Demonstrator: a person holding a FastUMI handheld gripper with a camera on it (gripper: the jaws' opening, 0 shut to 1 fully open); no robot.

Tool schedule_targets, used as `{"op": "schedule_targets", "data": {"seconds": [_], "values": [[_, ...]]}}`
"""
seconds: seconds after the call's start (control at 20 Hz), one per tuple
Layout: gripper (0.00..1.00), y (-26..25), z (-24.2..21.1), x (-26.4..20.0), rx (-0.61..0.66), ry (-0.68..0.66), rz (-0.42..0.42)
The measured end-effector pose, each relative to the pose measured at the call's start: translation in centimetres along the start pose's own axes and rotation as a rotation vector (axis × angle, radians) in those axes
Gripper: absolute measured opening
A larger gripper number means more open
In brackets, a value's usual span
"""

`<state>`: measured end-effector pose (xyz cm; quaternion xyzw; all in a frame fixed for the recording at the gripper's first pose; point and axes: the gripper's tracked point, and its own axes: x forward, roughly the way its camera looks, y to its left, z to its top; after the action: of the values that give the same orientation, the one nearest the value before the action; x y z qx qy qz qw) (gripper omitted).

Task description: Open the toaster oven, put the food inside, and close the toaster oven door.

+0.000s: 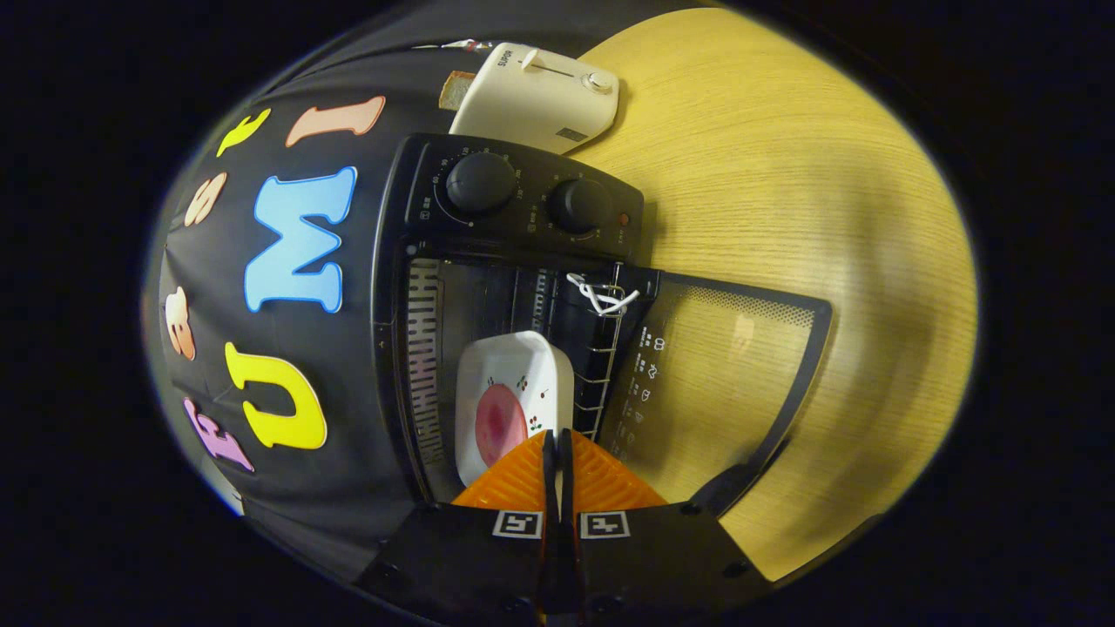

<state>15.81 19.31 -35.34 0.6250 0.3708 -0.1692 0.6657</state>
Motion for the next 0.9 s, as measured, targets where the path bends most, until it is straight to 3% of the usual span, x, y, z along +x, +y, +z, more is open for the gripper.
{"op": "schedule_targets", "data": {"seconds": [0.5, 0.6, 0.7, 0.9], "values": [[0.05, 1.5, 0.0, 4.5, 0.085, -0.089, -0.021], [0.05, 2.3, -0.1, 4.4, 0.099, -0.083, 0.008], [0.12, 2.8, -1.1, 4.2, 0.083, -0.066, 0.029], [0.56, 3.4, -2.2, 2.3, -0.019, -0.027, 0.077]]}}
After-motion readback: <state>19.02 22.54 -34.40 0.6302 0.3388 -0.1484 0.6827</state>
